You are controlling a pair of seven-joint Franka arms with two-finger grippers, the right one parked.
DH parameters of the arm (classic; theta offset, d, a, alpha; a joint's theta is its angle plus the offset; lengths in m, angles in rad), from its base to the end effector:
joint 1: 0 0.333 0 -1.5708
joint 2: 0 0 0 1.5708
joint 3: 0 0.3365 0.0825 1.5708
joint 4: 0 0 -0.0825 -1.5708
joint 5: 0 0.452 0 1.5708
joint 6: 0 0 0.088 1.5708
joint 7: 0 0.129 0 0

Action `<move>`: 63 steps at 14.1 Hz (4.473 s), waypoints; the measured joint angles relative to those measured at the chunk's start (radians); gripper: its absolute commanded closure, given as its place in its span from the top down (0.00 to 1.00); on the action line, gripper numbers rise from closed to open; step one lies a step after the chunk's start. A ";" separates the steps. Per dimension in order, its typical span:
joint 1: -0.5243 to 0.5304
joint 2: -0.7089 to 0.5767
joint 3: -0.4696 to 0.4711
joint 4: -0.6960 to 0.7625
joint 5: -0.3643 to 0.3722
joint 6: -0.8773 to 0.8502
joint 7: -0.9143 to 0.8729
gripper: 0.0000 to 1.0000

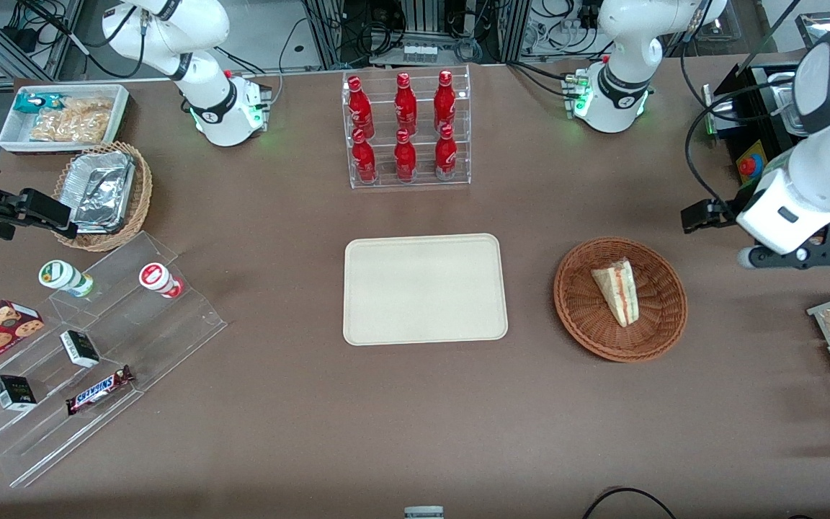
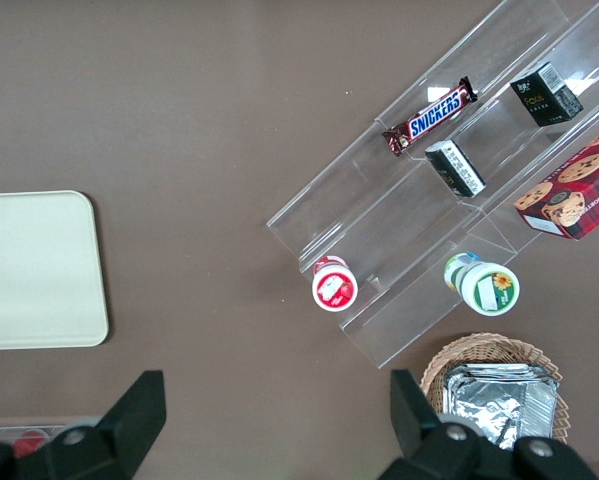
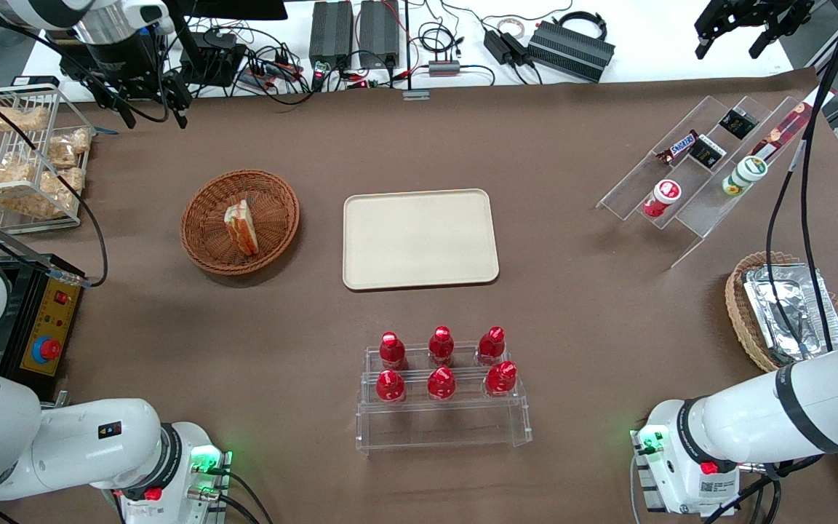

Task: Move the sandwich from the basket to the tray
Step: 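Move the left gripper over the wrapped sandwich in the wicker basket, then lower the open left gripper around the sandwich and close it, then lift the sandwich out of the basket with the left gripper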

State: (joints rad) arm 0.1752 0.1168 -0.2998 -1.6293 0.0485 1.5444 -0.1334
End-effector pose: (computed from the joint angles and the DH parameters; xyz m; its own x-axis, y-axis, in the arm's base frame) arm 0.6368 -0.0656 0.5191 0.9814 0.0076 -0.1917 0.0000 -0.9992 -0.0392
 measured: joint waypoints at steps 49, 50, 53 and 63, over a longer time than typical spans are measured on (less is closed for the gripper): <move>-0.054 0.194 -0.015 -0.479 0.108 0.763 -0.627 0.15; -0.057 0.190 -0.019 -0.464 0.108 0.755 -0.627 0.15; -0.087 0.184 -0.031 -0.424 0.108 0.731 -0.627 0.15; -0.132 0.160 -0.261 -0.322 0.110 0.616 -0.599 0.15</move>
State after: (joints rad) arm 0.0436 0.2764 -0.5609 -1.9514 0.1590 2.1605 -0.7323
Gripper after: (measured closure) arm 0.841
